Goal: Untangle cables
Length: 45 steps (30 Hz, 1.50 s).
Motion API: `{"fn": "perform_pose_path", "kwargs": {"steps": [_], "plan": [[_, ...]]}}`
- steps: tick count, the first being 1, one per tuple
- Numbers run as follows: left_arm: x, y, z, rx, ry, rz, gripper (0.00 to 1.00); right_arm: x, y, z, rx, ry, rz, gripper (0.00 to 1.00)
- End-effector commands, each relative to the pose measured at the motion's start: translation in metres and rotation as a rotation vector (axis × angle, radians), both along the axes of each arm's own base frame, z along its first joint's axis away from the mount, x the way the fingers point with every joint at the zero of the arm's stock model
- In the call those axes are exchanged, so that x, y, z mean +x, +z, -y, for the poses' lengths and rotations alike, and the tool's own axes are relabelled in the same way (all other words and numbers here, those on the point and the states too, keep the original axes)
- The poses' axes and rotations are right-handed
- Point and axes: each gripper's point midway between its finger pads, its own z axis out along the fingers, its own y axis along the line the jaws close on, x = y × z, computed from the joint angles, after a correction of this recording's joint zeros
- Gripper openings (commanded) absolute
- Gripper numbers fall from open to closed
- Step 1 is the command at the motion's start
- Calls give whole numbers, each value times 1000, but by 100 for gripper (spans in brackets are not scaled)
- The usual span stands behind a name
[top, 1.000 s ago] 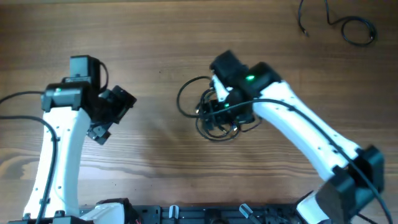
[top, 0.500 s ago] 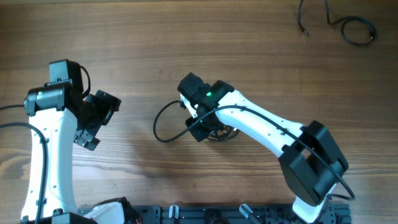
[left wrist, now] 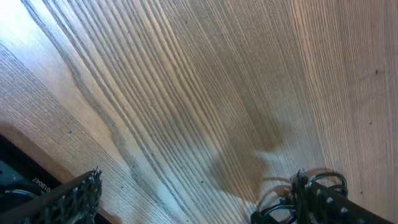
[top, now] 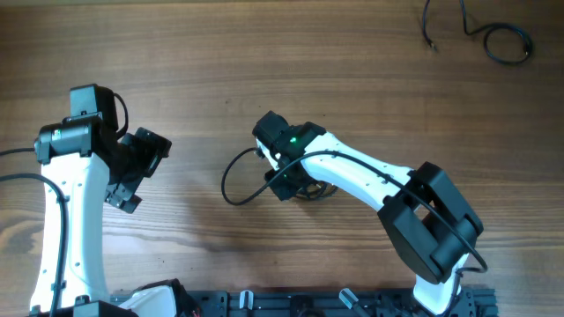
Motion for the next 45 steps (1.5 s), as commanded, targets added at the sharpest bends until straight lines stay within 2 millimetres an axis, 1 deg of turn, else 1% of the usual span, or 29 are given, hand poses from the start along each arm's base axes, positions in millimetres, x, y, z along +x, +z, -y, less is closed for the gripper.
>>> {"fn": "perform_pose_path", "kwargs": {"steps": [1,3,4,5,7,8,9,10,13,16,19,22,25,26,27,28,32,33,34,36,37,39,40,41,42,43,44,45], "plan": [[-1,-1,-3,10,21,-9,100,0,-5,3,-20,-37,-1,4],[-1,-1,-3,10,21,-8,100,-1,0,-2,6,-49,-15,4],[-1,-1,-3,10,21,-9,100,1,16,-13,57,-54,-22,4],[-1,-1,-3,10,21,-9,100,4,25,-17,71,-68,-11,4],[-1,-1,-3,10,21,-9,100,12,52,-24,110,-96,19,4],[-1,-1,-3,10,20,-9,100,18,74,-27,131,-111,49,4],[-1,-1,-2,10,17,-8,100,23,92,-26,135,-117,84,4],[-1,-1,-2,10,17,-8,100,33,117,-21,129,-130,158,4],[-1,-1,-2,10,17,-9,100,40,144,-12,128,-147,244,4],[-1,-1,-2,10,17,-9,100,39,166,-9,168,-151,285,4],[-3,-1,-2,8,15,-17,100,36,204,-6,261,-215,342,4],[-7,-1,-1,6,5,-30,100,34,242,5,355,-300,390,4],[-7,-1,1,2,-40,-30,100,29,273,19,411,-288,457,6],[-8,-1,2,-7,-41,-32,100,30,280,27,408,-305,486,8],[-9,-1,3,-13,-41,-34,100,31,283,34,392,-322,509,8],[-9,-1,4,-13,-41,-36,100,32,283,37,382,-328,519,8],[-11,-1,4,-15,-41,-44,100,37,279,40,354,-339,531,7],[-12,-2,4,-16,-41,-48,100,40,274,40,340,-345,527,7],[-13,-2,5,-18,-41,-53,100,41,269,38,329,-344,517,7],[-14,-1,10,-46,-74,-53,100,40,254,27,329,-319,454,7],[-13,0,17,-81,-122,-36,100,38,246,19,338,-303,412,4],[-8,4,33,-165,-219,7,100,37,232,6,352,-282,348,4],[-8,5,37,-182,-243,15,100,34,232,-6,404,-275,306,4],[-8,4,39,-181,-252,15,100,29,245,-26,528,-240,250,4],[-8,4,41,-181,-262,15,100,27,268,-43,664,-180,227,4],[-7,5,45,-180,-278,17,100,33,290,-46,738,-143,265,4],[-7,5,49,-180,-295,18,100,46,306,-37,746,-173,325,4],[-7,5,52,-180,-310,16,100,56,317,-27,739,-209,364,4]]}}
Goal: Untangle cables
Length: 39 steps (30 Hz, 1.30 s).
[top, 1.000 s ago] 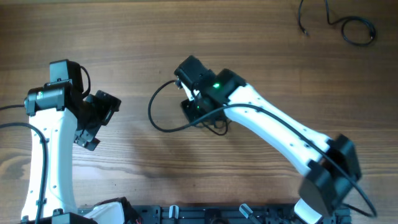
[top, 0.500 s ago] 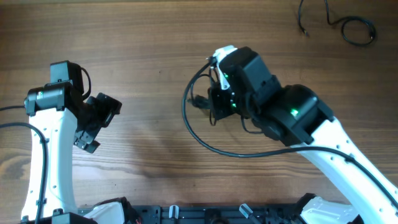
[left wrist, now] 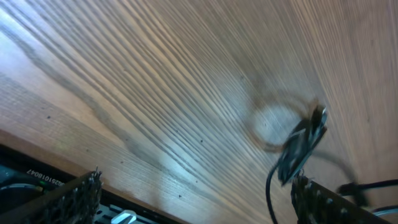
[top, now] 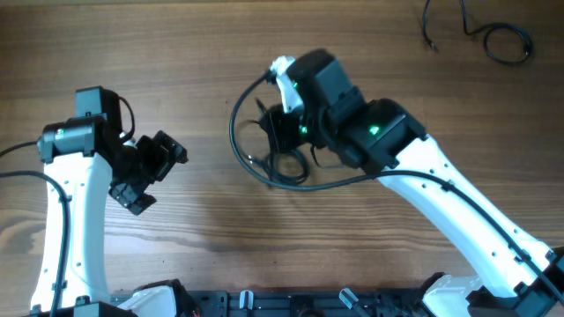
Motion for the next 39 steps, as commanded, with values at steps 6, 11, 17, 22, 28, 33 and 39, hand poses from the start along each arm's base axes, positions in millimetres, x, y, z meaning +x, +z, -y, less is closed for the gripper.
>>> {"fn": "perform_pose_path", "kwargs": {"steps": [6,11,17,22,28,33,39], "plan": [[12,2,43,-14,-203,74,100,40,12,81,-168,-277,38,4],[17,3,65,-4,-291,114,100,34,15,57,-33,-252,-58,4],[15,2,67,17,-308,111,100,24,46,19,165,-61,-47,4],[16,2,67,17,-309,113,100,57,14,86,-76,-491,-24,4],[16,2,67,16,-308,114,100,45,29,49,-9,-184,51,4],[16,2,67,16,-308,113,100,78,17,132,-201,-744,95,4],[16,2,67,16,-308,115,100,70,13,102,-124,-596,30,4]]}}
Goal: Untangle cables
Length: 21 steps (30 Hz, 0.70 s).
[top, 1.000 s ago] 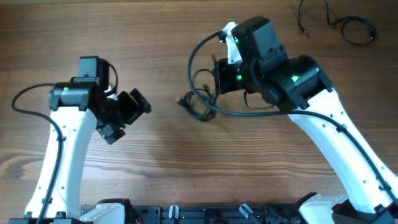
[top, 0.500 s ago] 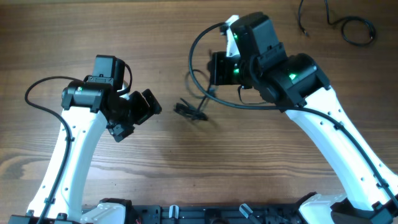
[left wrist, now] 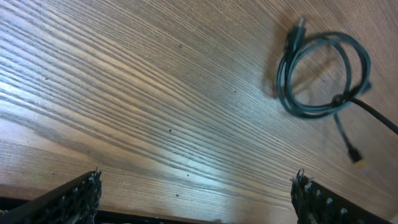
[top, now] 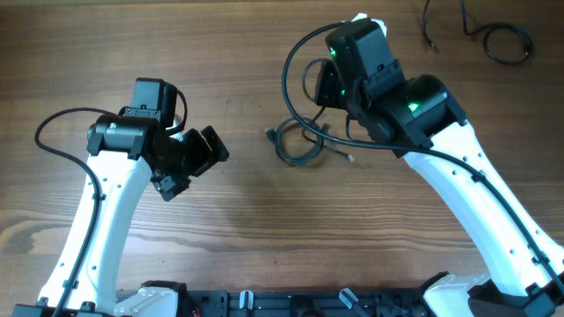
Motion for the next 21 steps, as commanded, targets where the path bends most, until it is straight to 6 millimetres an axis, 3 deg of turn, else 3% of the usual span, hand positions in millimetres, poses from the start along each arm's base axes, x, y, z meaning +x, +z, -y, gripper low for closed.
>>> {"fn": "perform_pose_path", "kwargs": {"steps": [1,3,5,7,10,14,16,21], "plan": [[0,-1,-1,12,-15,2,100,-2,4,-27,112,91,-24,4],[0,-1,-1,12,-15,1,100,-7,12,-50,213,187,-31,4],[0,-1,-1,12,-15,1,100,-14,36,-84,349,363,7,4],[0,-1,-1,12,-15,1,100,-13,58,-94,419,402,67,4],[0,-1,-1,12,-15,1,100,-8,76,-96,446,407,134,4],[-1,-2,1,10,-14,-3,98,3,68,-80,403,282,135,4],[-6,-9,9,13,-46,-16,91,15,68,-66,428,132,137,4],[-13,-35,41,-27,-156,2,92,28,77,-57,521,-9,153,4]]}}
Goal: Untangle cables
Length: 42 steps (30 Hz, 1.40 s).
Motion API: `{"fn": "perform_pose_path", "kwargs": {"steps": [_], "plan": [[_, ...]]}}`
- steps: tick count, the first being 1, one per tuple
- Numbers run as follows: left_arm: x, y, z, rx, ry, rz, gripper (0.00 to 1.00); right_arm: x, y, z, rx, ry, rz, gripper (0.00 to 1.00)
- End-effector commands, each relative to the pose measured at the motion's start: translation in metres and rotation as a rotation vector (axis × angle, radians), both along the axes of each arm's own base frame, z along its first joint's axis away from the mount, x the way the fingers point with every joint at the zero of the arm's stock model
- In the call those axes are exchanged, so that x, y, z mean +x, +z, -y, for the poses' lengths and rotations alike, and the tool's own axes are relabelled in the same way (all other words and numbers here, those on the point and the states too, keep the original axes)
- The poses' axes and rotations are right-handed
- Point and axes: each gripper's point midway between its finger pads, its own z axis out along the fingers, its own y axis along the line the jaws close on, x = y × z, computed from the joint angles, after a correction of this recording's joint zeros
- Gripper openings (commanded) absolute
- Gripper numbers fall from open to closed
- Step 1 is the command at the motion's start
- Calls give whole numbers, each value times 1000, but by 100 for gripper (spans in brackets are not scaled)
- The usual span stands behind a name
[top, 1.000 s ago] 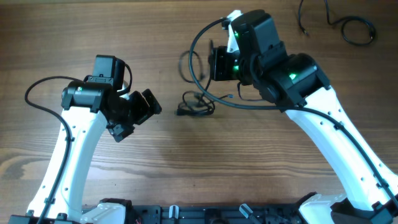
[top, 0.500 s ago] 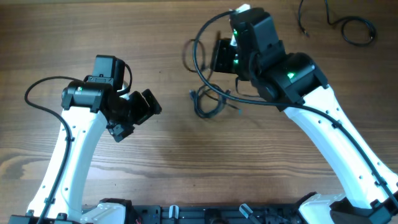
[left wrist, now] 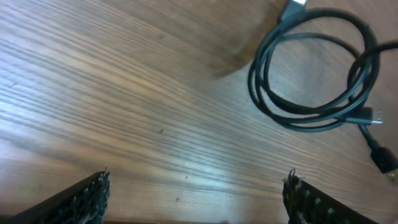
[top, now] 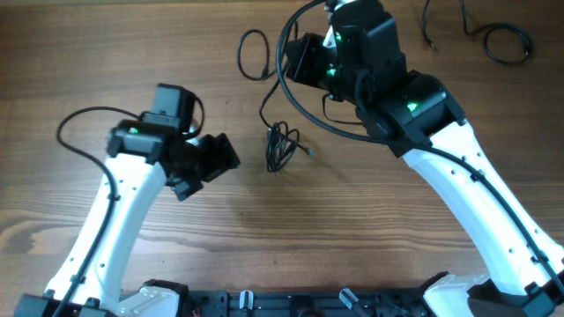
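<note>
A dark cable bundle (top: 280, 148) lies coiled on the wooden table; in the left wrist view the coil (left wrist: 314, 68) fills the upper right, a plug end pointing up. A long dark strand (top: 284, 75) rises from it to my right gripper (top: 301, 58), which is lifted at the table's far middle and shut on the cable. One loose loop (top: 254, 42) hangs out to its left. My left gripper (top: 210, 169) (left wrist: 196, 186) is open just left of the coil, nothing between its fingers (left wrist: 87, 198).
A second black cable (top: 498, 40) lies at the far right corner of the table (top: 106, 53). The right arm's white links (top: 467, 167) span the right side, and the left arm (top: 115, 220) crosses the near left.
The right gripper has shifted slightly left and the lifted cable now throws a loop out to the far left. The coil on the table has drawn narrower. The left gripper has moved closer to it.
First the right gripper was low on the tangled cable at the table's middle, the left gripper far left. Then it held the cable raised. Later it was at the far side, with a coil left lying on the table, and the left gripper has closed in on that coil.
</note>
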Motion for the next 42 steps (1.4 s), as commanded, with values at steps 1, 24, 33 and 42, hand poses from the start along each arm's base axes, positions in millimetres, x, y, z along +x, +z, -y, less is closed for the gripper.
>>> {"fn": "perform_pose_path", "kwargs": {"steps": [1,24,33,42], "plan": [[-11,-23,26,-27,-96,-5,93,13,24,10,122,-129,20,4],[25,-70,51,30,100,-8,99,21,11,28,86,-146,-12,4],[52,-66,51,-74,287,13,93,16,19,14,212,-117,-67,4],[57,-100,70,-66,292,-40,93,18,24,13,235,-121,-57,4]]}}
